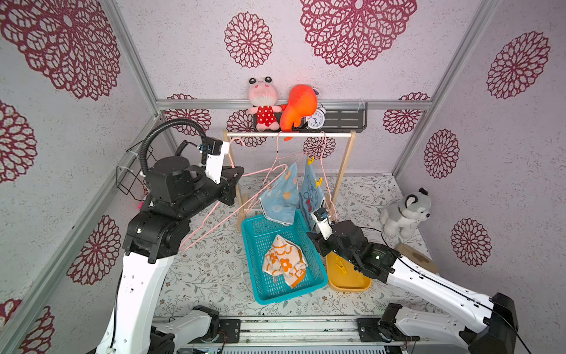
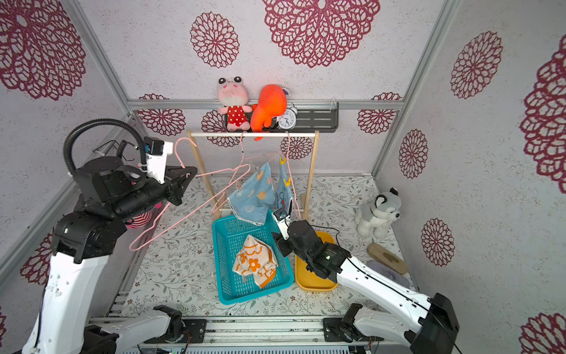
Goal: Remove the clothespins securing towels to the hanger
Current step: Place the hanger at the clothesline.
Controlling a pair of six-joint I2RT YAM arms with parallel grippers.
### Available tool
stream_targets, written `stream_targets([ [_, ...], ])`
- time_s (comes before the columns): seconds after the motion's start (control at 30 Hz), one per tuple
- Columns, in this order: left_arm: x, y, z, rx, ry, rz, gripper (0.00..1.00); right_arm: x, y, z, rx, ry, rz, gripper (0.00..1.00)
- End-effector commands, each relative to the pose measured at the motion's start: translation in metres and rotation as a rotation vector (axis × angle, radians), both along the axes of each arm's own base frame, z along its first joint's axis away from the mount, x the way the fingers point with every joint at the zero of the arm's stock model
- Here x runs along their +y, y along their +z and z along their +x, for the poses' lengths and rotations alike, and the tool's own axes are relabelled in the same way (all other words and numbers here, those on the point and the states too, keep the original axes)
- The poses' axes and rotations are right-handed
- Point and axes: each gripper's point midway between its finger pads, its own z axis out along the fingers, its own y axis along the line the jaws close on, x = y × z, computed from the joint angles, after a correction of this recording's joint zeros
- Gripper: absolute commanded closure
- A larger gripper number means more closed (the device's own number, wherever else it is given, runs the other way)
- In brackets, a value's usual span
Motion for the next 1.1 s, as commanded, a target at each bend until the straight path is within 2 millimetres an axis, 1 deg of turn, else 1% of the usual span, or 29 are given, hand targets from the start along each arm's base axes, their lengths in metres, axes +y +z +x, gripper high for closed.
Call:
stream_targets([
  [0.0,0.023,0.014,-0.002,-0.062,0.118,0.023,1.0,-0.001,0.009,0.0,-0.021,0.017,0.036,0.47],
  [0.1,0.033,0.019,0.001,-0.089,0.181,0.033,1.0,-0.001,0.007,0.0,-0.018,0.022,0.047,0.47],
  [0.2,0.047,0.016,0.015,-0.091,0.275,0.067,1.0,-0.001,0.002,0.0,-0.013,0.026,0.06,0.47],
  [0.27,0.05,0.012,0.024,-0.081,0.31,0.088,1.0,-0.001,-0.001,0.0,-0.008,0.023,0.062,0.47],
  [0.33,0.055,0.013,0.029,-0.085,0.339,0.098,1.0,-0.003,-0.002,0.0,-0.009,0.016,0.066,0.47],
  [0.4,0.05,0.011,0.035,-0.09,0.315,0.085,1.0,-0.005,-0.003,0.0,-0.008,0.012,0.069,0.47],
  [0.5,0.044,0.003,0.052,-0.063,0.306,0.081,1.0,-0.008,-0.005,0.002,-0.004,0.007,0.074,0.47],
  [0.67,0.034,-0.008,0.088,-0.045,0.287,0.064,1.0,-0.01,-0.005,0.004,-0.004,0.005,0.087,0.47],
  [0.8,0.028,-0.012,0.117,-0.029,0.272,0.043,1.0,-0.013,-0.008,0.003,-0.001,-0.001,0.093,0.47],
  [0.97,0.025,-0.024,0.15,0.005,0.269,0.048,1.0,-0.021,-0.008,0.002,-0.003,-0.015,0.098,0.47],
  [1.07,0.026,-0.03,0.164,0.021,0.278,0.05,1.0,-0.024,-0.007,0.003,-0.004,-0.022,0.105,0.47],
])
